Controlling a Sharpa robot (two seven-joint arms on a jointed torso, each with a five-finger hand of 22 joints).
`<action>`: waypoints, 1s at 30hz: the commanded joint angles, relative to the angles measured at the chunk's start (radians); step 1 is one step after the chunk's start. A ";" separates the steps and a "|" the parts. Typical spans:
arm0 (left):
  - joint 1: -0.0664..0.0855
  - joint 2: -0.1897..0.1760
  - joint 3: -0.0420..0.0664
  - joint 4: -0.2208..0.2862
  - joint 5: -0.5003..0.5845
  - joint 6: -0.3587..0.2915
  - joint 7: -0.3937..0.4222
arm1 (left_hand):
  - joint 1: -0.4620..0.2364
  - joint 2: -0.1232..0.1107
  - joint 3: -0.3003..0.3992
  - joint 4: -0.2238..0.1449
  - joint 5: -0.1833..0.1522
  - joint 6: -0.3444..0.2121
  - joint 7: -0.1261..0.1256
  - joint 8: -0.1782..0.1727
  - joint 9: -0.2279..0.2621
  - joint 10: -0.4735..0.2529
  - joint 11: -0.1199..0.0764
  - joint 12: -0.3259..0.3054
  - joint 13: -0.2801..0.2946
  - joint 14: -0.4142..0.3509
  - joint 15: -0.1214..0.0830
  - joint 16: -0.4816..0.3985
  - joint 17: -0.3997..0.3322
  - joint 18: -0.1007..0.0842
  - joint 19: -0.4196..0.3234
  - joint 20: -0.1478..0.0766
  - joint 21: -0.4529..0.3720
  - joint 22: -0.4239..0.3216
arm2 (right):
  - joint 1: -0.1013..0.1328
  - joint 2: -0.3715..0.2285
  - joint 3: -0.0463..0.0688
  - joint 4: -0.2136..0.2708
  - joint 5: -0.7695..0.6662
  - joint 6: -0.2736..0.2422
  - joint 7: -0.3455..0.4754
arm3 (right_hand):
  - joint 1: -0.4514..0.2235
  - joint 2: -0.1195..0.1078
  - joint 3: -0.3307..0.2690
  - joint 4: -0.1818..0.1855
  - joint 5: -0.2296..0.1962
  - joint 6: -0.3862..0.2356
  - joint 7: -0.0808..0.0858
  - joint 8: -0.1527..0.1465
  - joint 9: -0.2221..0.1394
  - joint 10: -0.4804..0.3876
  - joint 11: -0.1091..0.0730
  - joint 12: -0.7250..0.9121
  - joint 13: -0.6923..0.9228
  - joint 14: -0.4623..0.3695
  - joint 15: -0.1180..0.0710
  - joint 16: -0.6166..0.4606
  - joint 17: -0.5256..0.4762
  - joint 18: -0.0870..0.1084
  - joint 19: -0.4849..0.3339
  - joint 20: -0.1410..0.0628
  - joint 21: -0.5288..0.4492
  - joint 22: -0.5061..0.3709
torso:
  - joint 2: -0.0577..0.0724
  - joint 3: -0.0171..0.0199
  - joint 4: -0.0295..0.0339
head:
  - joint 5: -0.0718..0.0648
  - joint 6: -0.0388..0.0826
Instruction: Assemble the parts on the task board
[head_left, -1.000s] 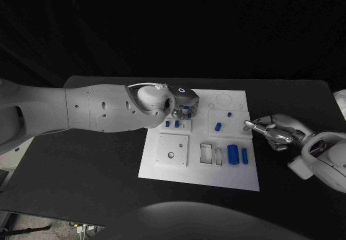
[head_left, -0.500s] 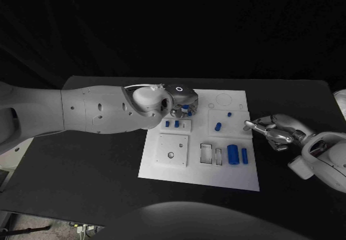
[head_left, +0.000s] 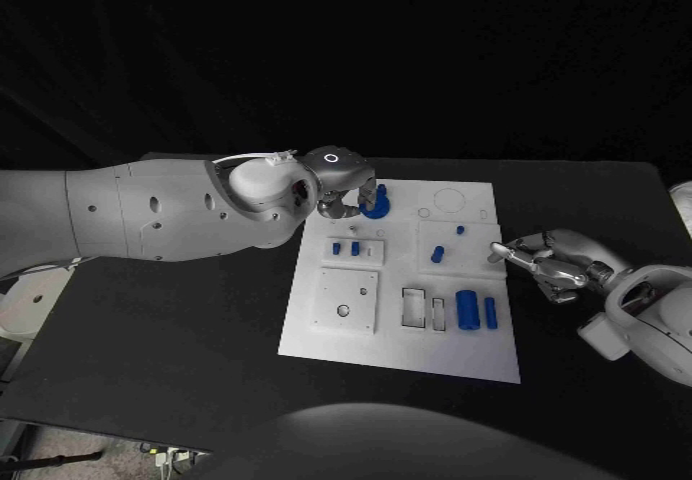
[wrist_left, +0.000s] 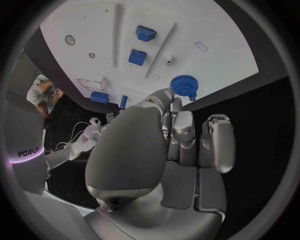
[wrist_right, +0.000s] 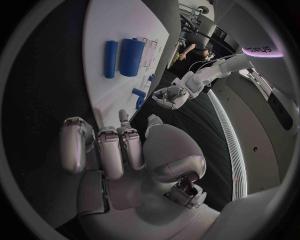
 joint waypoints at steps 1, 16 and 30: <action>0.004 -0.013 -0.002 0.016 0.008 0.035 -0.009 | -0.012 -0.001 0.000 0.001 -0.010 -0.005 0.003 -0.006 -0.003 0.000 0.001 -0.009 -0.004 -0.008 0.002 -0.005 -0.004 0.001 0.031 -0.003 -0.008 0.209 | -0.002 0.000 -0.001 0.002 -0.001 0.021 -0.002 | 0.001 -0.004 -0.007 -0.001 0.000 0.008 0.000 0.005 -0.001 0.104 -0.001 0.004 0.263 0.104 -0.004 0.003 0.263 0.006 -0.001 -0.002 -0.005 0.186 | -0.002 0.0007 0.0050 | -0.002 0.000; -0.001 -0.017 -0.004 0.004 0.024 0.072 -0.036 | -0.018 -0.002 0.002 0.005 -0.020 -0.015 0.002 -0.013 -0.008 -0.004 0.002 -0.017 -0.011 -0.016 0.004 -0.013 -0.017 0.003 0.027 -0.001 -0.017 0.207 | -0.008 0.002 -0.001 -0.002 0.000 0.020 0.000 | 0.001 -0.004 -0.007 -0.002 -0.001 0.007 0.000 0.005 -0.001 0.104 -0.001 0.004 0.263 0.104 -0.004 0.003 0.263 0.007 -0.005 -0.002 -0.009 0.184 | -0.003 0.0009 0.0051 | -0.002 0.000; -0.026 0.006 -0.004 -0.020 0.039 0.105 -0.044 | -0.018 -0.004 0.005 0.005 -0.021 -0.020 0.004 -0.016 -0.011 -0.002 0.004 -0.019 -0.015 -0.023 0.005 -0.022 -0.029 0.004 0.023 0.000 -0.024 0.205 | -0.009 0.003 -0.001 -0.001 0.001 0.019 0.002 | 0.002 -0.004 -0.007 -0.002 -0.001 0.007 0.000 0.005 -0.002 0.104 -0.001 0.004 0.263 0.104 -0.004 0.003 0.263 0.007 -0.007 -0.002 -0.011 0.184 | -0.003 0.0008 0.0060 | 0.013 0.000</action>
